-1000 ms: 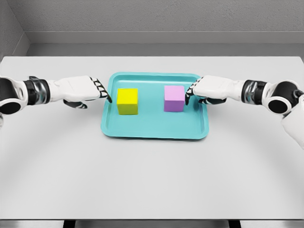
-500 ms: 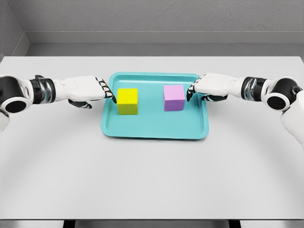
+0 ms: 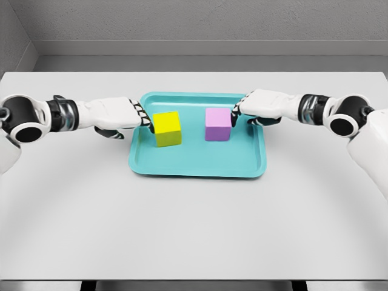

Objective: Push two cubes

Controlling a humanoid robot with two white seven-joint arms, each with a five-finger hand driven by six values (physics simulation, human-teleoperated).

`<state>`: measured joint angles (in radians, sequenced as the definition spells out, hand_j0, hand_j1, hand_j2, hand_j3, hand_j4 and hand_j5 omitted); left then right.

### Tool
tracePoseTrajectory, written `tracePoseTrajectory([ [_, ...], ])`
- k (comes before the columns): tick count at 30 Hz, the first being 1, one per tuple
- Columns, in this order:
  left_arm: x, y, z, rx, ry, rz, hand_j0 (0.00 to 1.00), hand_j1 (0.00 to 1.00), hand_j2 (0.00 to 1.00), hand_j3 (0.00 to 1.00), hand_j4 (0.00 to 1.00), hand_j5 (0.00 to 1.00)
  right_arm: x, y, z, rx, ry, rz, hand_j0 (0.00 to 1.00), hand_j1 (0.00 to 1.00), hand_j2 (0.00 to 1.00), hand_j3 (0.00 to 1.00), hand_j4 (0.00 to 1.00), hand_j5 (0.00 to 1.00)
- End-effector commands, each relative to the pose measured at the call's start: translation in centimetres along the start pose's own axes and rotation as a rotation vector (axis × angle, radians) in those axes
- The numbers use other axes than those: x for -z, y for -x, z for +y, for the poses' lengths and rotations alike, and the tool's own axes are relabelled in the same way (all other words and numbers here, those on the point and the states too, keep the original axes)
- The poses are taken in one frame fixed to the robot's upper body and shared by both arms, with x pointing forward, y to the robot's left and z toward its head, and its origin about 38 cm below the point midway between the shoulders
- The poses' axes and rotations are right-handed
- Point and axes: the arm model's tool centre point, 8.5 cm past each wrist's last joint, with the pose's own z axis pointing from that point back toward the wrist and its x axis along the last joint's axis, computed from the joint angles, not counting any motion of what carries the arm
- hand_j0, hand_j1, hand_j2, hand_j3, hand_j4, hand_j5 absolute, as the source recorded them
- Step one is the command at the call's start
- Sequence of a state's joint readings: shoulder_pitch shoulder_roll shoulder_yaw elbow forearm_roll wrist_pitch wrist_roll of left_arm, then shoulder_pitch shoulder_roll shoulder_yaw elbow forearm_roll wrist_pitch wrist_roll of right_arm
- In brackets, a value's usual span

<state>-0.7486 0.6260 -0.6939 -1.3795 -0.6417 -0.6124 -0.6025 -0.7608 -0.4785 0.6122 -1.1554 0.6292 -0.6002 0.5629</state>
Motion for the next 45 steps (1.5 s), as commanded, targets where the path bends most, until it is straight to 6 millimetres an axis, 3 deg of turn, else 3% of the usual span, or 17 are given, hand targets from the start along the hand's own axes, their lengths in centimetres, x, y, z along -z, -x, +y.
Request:
tracePoseTrajectory([
  [1, 0.4, -0.3, 0.2, -0.002, -0.003, -0.011, 0.79, 0.79, 0.79, 0.79, 0.79, 0.79, 0.4, -0.3, 0.6, -0.014, -0.025, -0.008, 0.59, 0.59, 0.59, 0.59, 0.59, 0.59],
  [10, 1.0, -0.7, 0.8, -0.001, -0.02, -0.023, 0.79, 0.79, 0.79, 0.79, 0.79, 0.79, 1.5, -0.9, 0.4, -0.023, -0.025, -0.019, 0.59, 0.59, 0.59, 0.59, 0.59, 0.59],
  [23, 2.1, -1.2, 1.9, 0.015, -0.039, -0.037, 0.79, 0.79, 0.79, 0.79, 0.79, 0.79, 1.5, -1.1, -0.7, -0.027, 0.066, -0.026, 0.56, 0.56, 0.56, 0.56, 0.56, 0.56],
  [36, 1.5, -0.5, 1.0, -0.004, -0.025, -0.015, 0.8, 0.8, 0.8, 0.8, 0.8, 0.8, 0.7, -0.2, -0.2, -0.025, 0.048, 0.0, 0.56, 0.56, 0.56, 0.56, 0.56, 0.56],
  [45, 1.0, 1.5, -0.5, -0.054, 0.015, 0.031, 0.8, 0.8, 0.8, 0.8, 0.8, 0.8, 1.0, 0.4, 0.5, -0.003, 0.032, 0.016, 0.56, 0.56, 0.56, 0.56, 0.56, 0.56],
])
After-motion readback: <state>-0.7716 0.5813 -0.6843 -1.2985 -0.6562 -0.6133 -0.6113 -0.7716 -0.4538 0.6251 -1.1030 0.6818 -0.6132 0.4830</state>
